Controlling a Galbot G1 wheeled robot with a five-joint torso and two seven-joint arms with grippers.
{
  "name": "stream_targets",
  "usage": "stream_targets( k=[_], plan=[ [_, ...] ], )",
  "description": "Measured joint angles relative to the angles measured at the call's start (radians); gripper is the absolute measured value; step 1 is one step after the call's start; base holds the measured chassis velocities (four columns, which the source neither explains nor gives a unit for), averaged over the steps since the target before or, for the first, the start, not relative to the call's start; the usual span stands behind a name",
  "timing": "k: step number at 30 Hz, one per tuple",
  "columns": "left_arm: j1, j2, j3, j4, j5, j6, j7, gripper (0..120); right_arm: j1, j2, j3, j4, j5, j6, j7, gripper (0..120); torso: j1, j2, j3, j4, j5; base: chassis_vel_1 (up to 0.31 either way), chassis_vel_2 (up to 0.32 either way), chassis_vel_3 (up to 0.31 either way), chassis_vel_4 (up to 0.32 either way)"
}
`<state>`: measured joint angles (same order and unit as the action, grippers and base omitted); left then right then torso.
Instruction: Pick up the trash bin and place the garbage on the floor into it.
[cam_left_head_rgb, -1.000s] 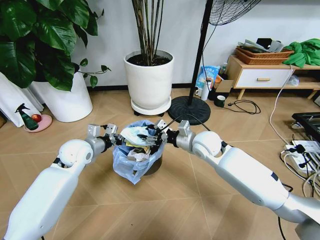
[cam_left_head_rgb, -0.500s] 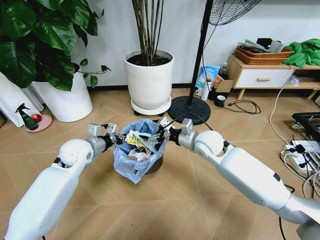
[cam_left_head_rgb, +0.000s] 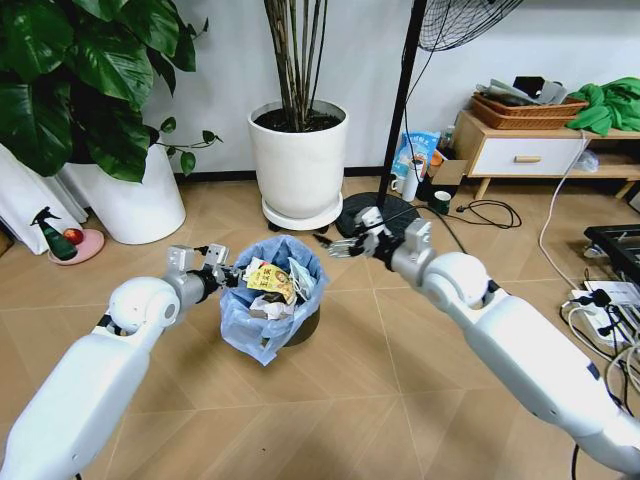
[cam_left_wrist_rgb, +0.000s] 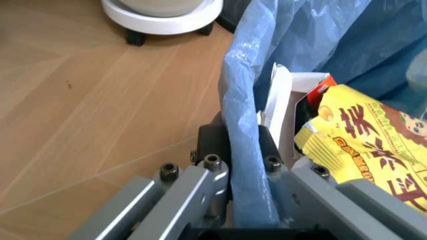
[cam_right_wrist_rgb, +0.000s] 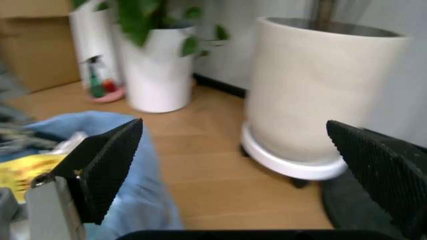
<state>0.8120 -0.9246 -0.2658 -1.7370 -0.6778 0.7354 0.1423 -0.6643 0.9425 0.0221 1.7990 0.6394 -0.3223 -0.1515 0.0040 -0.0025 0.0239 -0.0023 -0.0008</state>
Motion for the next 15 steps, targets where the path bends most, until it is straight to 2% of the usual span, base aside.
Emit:
stream_targets(
  k=[3,4,5,8,15],
  plan=[
    [0.012,0.014,-0.009,-0.011,0.008,0.000,-0.004,0,-0.099,-0.001,0.055,0.031,-0.018,0.011,0.108,100,0.000,0.000,0.000,0.0000,0.0001,0.000,0.000,0.000,0.000],
    [0.012,0.014,-0.009,-0.011,0.008,0.000,-0.004,0,-0.099,-0.001,0.055,0.031,-0.018,0.011,0.108,100,0.000,0.000,0.000,0.0000,0.0001,0.000,0.000,0.000,0.000],
    [0.020,0.024,-0.014,-0.017,0.016,0.000,-0.006,0,-0.160,-0.001,0.093,0.048,-0.043,0.011,0.135,100,0.000,0.000,0.000,0.0000,0.0001,0.000,0.000,0.000,0.000],
    [0.028,0.033,-0.022,-0.019,0.028,0.000,-0.006,0,-0.222,0.004,0.144,0.064,-0.063,0.011,0.148,100,0.000,0.000,0.000,-0.0001,-0.0001,0.000,0.000,0.000,0.000],
    [0.056,0.062,-0.034,-0.030,0.061,0.000,0.006,0,-0.427,0.067,0.332,0.139,-0.124,0.014,0.198,100,0.000,0.000,0.000,0.0002,-0.0001,0.000,0.000,0.000,0.000]
  ],
)
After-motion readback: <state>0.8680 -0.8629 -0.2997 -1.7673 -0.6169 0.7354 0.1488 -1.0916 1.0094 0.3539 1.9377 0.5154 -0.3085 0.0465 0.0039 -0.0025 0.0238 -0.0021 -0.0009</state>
